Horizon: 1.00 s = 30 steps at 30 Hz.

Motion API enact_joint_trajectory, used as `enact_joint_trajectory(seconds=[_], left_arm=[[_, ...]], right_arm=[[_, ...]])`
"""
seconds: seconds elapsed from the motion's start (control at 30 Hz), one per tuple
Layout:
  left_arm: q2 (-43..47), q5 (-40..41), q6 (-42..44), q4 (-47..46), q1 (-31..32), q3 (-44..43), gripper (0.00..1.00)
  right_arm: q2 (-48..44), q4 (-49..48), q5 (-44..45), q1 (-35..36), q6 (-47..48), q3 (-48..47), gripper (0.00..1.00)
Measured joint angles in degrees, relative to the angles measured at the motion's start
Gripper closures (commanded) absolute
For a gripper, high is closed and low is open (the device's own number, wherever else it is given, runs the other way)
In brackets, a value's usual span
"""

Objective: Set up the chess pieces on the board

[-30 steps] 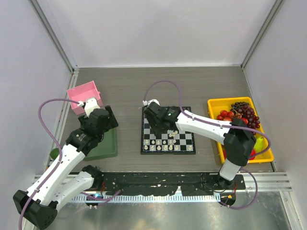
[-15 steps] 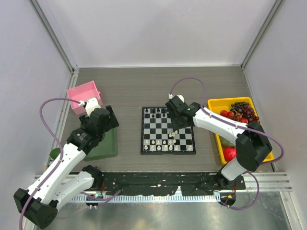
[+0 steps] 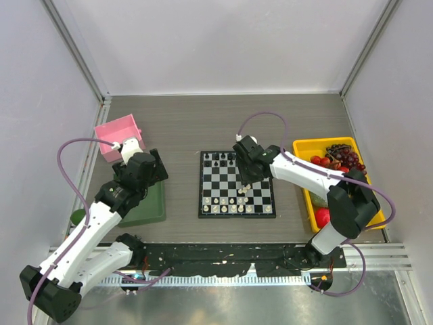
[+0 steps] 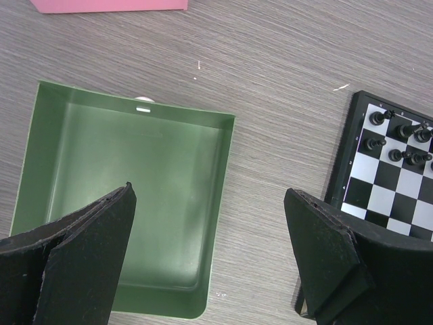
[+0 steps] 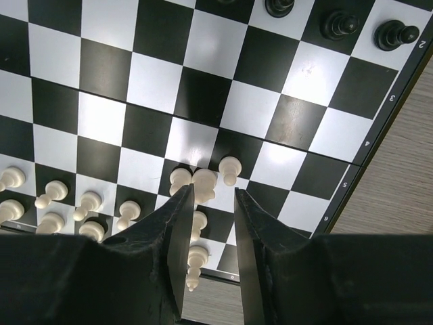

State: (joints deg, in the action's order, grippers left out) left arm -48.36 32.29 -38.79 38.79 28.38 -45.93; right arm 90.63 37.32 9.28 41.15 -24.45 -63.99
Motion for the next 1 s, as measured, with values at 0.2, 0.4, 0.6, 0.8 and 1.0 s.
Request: enact_joint_trajectory(seconds=[0.2, 0.4, 0.6, 0.8, 1.0], left_arm=[[0.26, 0.0, 0.02, 0.0, 0.0, 0.0, 0.0], [0.26, 0.02, 0.02, 0.0, -0.02, 0.0, 0.0], [0.24, 0.0, 0.02, 0.0, -0.02, 0.0, 0.01], [0.2, 0.0, 0.02, -0.02, -0.02, 0.0, 0.0], [-0.44, -0.07, 0.04, -0.04, -0.02, 0.0, 0.0]], right_arm=[[1.27, -0.15, 0.57, -0.17, -1.11, 0.02, 0.66], [1.68, -0.98, 0.66, -0.94, -2.19, 0.04, 0.66], [1.7, -1.44, -0.22, -1.27, -2.1, 0.04, 0.66], [1.68, -2.36, -2.56, -0.87, -0.79, 0.44, 0.66], [1.68, -2.62, -4.04, -0.63, -0.92, 1.6, 0.66]])
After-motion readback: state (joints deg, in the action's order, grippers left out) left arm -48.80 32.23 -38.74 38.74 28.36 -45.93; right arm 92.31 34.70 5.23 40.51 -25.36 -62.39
